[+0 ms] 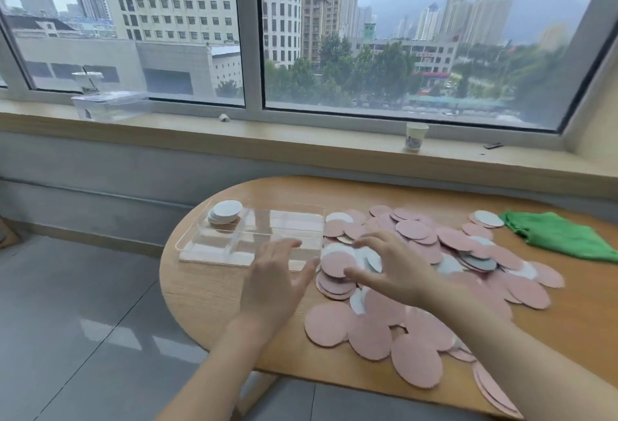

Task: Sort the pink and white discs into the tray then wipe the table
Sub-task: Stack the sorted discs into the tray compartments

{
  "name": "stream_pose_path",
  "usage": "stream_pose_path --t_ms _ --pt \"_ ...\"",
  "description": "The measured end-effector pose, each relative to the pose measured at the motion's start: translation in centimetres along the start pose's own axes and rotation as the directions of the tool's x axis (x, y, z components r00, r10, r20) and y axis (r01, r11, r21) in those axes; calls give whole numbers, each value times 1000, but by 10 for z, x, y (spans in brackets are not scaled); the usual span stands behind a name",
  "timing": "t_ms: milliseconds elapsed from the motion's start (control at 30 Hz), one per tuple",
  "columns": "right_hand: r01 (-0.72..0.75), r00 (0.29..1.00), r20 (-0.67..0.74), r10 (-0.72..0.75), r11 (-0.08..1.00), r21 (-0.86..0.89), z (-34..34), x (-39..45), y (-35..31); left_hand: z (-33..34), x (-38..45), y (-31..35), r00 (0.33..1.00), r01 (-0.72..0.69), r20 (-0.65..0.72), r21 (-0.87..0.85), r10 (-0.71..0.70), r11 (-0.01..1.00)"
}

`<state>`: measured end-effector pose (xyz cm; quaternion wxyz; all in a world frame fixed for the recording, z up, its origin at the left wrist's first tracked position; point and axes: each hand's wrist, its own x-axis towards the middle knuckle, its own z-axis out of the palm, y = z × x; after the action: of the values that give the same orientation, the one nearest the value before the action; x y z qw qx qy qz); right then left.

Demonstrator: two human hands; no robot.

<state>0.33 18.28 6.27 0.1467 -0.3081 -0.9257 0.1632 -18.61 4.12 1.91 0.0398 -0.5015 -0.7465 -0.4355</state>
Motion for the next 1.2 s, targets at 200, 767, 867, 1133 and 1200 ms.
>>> stream_pose_path --t_ms 200,767,867,1133,1200 --pt "-101 994 -60 97 993 -66 -20 -108 43 37 -47 68 978 -111 176 -20 113 994" --pt "-236 970 -21 242 959 159 31 -144 53 82 -98 73 982 21 191 -118 2 993" --pt "-254 967 14 256 948 190 29 -136 54 80 -97 71 984 21 179 -117 0 993" --pt "-260 957 -34 287 905 336 33 -135 54 77 -99 72 981 49 195 -188 -11 981" --pt "-237 950 -98 297 889 391 29 -138 53 74 -100 73 982 82 188 -264 -33 961"
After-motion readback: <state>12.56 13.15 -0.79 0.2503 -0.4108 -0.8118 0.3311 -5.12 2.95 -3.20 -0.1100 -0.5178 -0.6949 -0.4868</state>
